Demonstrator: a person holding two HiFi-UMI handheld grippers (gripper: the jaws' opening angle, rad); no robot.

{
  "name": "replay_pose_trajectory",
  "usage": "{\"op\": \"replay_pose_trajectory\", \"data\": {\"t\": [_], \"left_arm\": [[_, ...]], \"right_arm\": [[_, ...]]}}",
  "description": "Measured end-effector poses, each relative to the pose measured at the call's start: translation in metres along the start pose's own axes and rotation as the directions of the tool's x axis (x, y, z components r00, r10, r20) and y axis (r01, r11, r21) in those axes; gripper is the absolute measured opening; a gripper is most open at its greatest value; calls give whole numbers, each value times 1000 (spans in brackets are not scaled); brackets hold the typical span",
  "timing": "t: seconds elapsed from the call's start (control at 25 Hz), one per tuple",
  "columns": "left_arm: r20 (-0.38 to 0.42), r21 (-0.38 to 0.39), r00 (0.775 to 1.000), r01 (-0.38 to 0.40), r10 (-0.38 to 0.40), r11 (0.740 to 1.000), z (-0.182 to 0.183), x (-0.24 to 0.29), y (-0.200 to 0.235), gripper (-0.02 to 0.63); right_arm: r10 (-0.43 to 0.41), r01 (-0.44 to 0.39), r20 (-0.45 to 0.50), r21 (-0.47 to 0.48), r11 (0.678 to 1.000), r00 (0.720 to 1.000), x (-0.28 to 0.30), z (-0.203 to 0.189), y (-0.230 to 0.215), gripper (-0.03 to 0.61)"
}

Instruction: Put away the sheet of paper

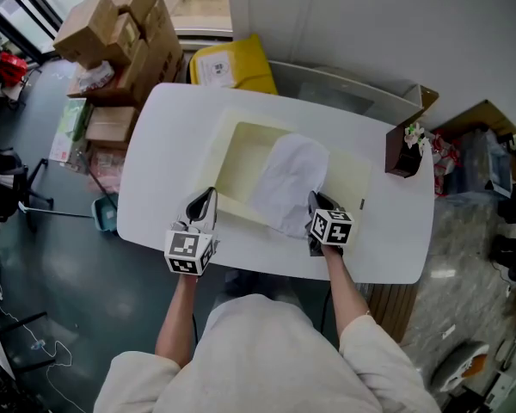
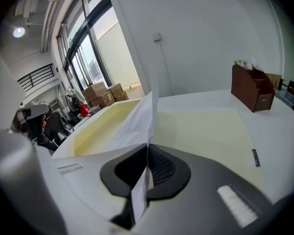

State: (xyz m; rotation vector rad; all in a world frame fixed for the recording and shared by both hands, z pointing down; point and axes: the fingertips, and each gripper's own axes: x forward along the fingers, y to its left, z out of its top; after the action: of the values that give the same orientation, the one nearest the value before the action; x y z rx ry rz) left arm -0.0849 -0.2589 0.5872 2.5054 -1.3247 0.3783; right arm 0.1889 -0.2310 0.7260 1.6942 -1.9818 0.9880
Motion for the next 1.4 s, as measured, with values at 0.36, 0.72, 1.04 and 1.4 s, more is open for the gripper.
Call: {"op": "replay_pose_trajectory", "data": {"t": [0.36,0.72,1.04,1.4], "left_arm": [[-1,-14,999,-34,34,999,-2,-4,11,2],[-9,-29,998,-68,68,997,-5,-7,20,2],[-11,-32,998,-58,58,998,-4,2,16,2],[-10,-23,999,-39,39,999,-1,12,8,2]], "right_arm": [[14,-14,-21,-20,1000,1000,24,7,11,5],[-2,-1,-113,-29,1000,994,37,-4,-3,5],[-46,48,-137,10,999,989,26,-16,-34,5],[-25,23,-137,-13,1000,990,27,-11,-32,5]]}}
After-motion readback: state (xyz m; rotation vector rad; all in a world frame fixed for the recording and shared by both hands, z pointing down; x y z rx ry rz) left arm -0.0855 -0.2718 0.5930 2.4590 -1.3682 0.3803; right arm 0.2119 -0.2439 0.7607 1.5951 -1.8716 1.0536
